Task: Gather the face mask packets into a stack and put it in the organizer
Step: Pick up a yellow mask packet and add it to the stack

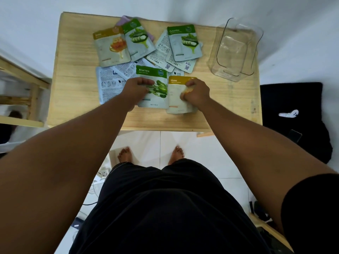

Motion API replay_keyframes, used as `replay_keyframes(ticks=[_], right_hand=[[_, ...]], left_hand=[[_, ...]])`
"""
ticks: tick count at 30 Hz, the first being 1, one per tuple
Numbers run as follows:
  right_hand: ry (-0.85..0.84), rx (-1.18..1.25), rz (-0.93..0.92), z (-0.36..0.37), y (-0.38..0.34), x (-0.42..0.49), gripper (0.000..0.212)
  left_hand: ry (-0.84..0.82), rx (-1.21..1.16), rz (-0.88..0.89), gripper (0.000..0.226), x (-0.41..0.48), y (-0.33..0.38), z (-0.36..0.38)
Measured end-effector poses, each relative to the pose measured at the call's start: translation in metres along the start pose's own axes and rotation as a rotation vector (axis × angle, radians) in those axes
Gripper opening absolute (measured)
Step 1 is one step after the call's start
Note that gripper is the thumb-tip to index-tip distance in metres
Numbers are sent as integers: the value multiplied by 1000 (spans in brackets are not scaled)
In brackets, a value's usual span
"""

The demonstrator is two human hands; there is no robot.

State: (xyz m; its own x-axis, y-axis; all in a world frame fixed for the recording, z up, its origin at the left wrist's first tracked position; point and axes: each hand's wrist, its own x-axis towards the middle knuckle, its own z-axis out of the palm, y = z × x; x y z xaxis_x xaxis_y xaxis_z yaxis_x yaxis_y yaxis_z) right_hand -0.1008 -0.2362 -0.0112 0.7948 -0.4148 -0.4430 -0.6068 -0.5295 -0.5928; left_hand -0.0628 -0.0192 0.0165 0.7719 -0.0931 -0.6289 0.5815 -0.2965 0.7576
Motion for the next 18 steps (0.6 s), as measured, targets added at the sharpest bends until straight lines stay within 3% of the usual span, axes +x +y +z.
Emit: replay_keyframes(ticks=[4,8,11,18], right_hand=[[90,162,-73,-15,-14,2,35],[159,514,-93,-32,-47,10,31],[93,726,-91,-34,-78,9,31],[-28,545,-208,17,-118,-4,33]], left_hand=[[9,-27,13,36,0,4,-10],[40,-78,9,35,4,11,-23],[27,-117,28,34,8,15,-33],[-78,-266,53,39,22,33,-56]])
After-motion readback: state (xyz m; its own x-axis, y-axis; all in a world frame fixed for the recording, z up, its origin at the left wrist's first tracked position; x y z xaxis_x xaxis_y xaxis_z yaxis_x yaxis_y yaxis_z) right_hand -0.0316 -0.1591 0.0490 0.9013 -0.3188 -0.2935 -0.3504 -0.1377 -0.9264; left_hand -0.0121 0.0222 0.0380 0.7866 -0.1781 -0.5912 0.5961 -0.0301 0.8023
